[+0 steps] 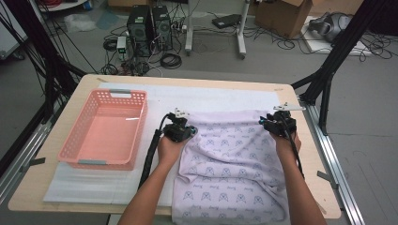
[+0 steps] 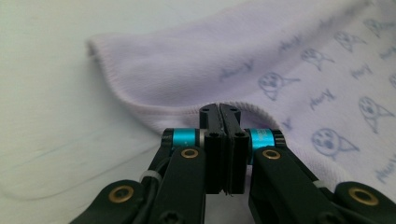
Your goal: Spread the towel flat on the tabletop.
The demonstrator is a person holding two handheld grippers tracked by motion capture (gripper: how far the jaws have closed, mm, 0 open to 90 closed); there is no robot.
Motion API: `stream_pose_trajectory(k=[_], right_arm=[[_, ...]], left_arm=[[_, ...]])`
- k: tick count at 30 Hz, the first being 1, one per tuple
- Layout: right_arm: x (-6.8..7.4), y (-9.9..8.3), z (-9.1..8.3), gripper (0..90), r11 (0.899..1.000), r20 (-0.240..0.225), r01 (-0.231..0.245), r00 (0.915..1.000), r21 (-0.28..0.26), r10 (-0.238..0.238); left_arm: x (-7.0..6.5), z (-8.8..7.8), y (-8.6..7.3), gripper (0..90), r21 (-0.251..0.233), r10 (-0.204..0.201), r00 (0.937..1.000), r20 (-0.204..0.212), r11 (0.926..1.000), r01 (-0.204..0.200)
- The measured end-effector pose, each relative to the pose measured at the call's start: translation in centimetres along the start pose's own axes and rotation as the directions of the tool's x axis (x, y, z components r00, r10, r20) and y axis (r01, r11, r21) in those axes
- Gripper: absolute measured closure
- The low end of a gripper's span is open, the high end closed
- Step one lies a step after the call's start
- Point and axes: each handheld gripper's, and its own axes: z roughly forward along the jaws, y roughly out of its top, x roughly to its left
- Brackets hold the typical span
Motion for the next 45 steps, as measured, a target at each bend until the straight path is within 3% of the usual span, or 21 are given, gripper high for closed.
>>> stream_pose_trajectory(k=[4,5,7,9,11,13,15,18,22,24,25,26,31,35,36,38,42,45], right_arm=[[-0.2,-0.1,-0.3,62.9,1.0,-0.002,-0.007,1.0,0.002,0.007],[-0.1,-0.1,-0.3,62.0,1.0,-0.013,-0.014,0.9998,0.008,0.014],[0.0,-0.1,-0.4,61.3,1.0,-0.025,-0.009,0.9997,0.013,0.009],[0.2,-0.1,-0.6,60.9,1.0,-0.036,0.0,0.9994,0.012,0.001],[0.5,-0.3,-1.0,60.9,1.0,-0.031,0.014,0.9994,-0.003,-0.014],[0.4,-0.5,-1.1,60.9,1.0,-0.031,0.014,0.9994,-0.001,-0.014],[0.3,-1.0,-1.4,60.9,1.0,-0.033,0.001,0.9995,-0.003,-0.002],[-0.1,-1.6,-1.7,60.9,1.0,-0.035,-0.013,0.9993,0.0,0.013],[-0.2,-2.1,-1.8,60.7,1.0,-0.042,-0.021,0.9989,0.007,0.022],[-0.1,-2.2,-1.7,60.7,1.0,-0.044,-0.014,0.9989,0.01,0.014],[0.0,-2.3,-1.7,60.6,1.0,-0.047,-0.015,0.9988,0.014,0.016],[0.0,-2.3,-1.7,60.4,1.0,-0.047,-0.014,0.9988,0.015,0.014],[0.0,-2.5,-1.8,59.6,1.0,-0.058,-0.014,0.9982,0.015,0.015],[-0.1,-2.8,-1.9,58.1,0.999,-0.059,-0.024,0.9979,0.026,0.026],[-0.2,-3.0,-1.9,57.5,0.999,-0.061,-0.023,0.9979,0.025,0.024],[-0.3,-3.2,-1.9,55.7,0.999,-0.068,-0.025,0.9973,0.029,0.027],[-0.3,-3.7,-2.2,53.7,0.999,-0.092,-0.023,0.9955,0.033,0.026],[-0.6,-4.2,-2.4,52.5,0.999,-0.087,-0.038,0.9954,0.03,0.041]], left_arm=[[1.1,-1.0,-0.1,89.3,-0.034,-0.025,0.9987,-0.045,0.9991,0.023],[1.3,-1.2,-0.1,86.3,-0.037,-0.032,0.9989,-0.034,0.9988,0.031],[1.3,-1.4,-0.1,71.2,-0.033,-0.061,0.9974,0.04,0.9975,0.062],[0.7,-1.7,-0.3,61.3,-0.043,-0.038,0.9968,0.07,0.9982,0.041],[0.2,-2.0,-0.8,55.4,-0.065,-0.049,0.9935,0.103,0.9963,0.056],[-0.1,-2.0,-1.3,49.8,-0.078,-0.065,0.9843,0.164,0.9939,0.078],[-0.3,-1.9,-1.8,47.6,-0.075,-0.053,0.9822,0.18,0.9949,0.067],[-0.8,-1.3,-2.2,42.9,-0.022,-0.027,0.9852,0.169,0.9993,0.031],[-1.8,-0.3,-2.5,44.9,0.014,0.021,0.9894,0.144,0.9996,-0.023],[-2.2,-0.3,-2.5,56.7,0.02,0.064,0.995,0.076,0.9976,-0.066],[-2.2,-0.4,-2.4,67.5,0.023,0.087,0.9947,0.056,0.9958,-0.088],[-1.8,-0.6,-2.3,85.5,0.038,0.094,0.9936,0.063,0.9946,-0.096],[0.1,-1.1,-2.2,87.7,0.023,0.017,0.9998,-0.008,0.9996,-0.016],[1.7,-1.6,-2.0,87.8,-0.006,0.0,0.9955,-0.095,1.0,-0.001],[2.3,-1.6,-1.9,87.8,-0.012,-0.026,0.994,-0.106,0.9996,0.024],[3.4,-1.8,-2.0,87.7,-0.039,-0.078,0.9911,-0.108,0.9965,0.074],[3.2,-1.6,-2.2,83.8,-0.041,-0.071,0.9949,-0.072,0.9968,0.069],[2.6,-1.7,-2.1,55.4,-0.039,-0.1,0.995,-0.005,0.9943,0.099]])
